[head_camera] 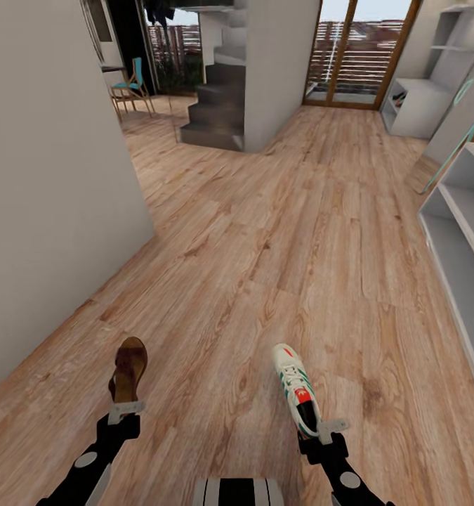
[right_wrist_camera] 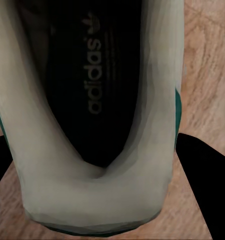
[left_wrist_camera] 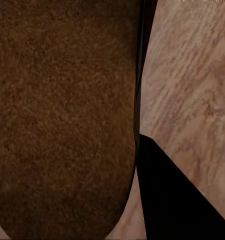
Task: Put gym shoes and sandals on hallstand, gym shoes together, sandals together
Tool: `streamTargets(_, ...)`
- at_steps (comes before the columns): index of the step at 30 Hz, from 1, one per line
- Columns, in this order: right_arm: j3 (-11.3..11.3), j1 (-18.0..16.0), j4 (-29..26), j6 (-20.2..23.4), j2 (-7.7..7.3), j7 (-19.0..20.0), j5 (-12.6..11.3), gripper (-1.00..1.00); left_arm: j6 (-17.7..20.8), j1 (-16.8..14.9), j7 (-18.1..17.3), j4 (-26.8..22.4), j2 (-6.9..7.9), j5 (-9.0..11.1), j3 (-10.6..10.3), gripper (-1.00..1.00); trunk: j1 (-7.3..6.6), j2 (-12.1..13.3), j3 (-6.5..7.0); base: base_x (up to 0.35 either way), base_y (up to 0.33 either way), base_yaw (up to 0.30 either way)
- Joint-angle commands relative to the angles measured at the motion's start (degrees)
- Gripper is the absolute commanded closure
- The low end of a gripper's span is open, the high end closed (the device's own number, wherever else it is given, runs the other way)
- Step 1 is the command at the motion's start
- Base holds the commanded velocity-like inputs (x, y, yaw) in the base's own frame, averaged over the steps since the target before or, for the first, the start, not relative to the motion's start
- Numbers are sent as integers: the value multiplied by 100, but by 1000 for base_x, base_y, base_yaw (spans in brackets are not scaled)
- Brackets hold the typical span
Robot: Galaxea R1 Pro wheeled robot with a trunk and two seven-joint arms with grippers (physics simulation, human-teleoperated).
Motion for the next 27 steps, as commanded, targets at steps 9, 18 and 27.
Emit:
streamTargets(9,51,-2,534,-610,-47,-126,-20,100,-323,76,-19,306,-3,-27,38,100,-24,11,274,0,0,0)
streamTargets(18,64,4,791,-738,-66,-541,-16,100,-530,80,70,503,-14,-23,24,100,-47,23,555,0,0,-11)
streamTargets(27,36,14,983,-1401,-64,-630,-382,100,-1117,88,77,1189,-7,-24,25,100,-70,35,835,0,0,-58)
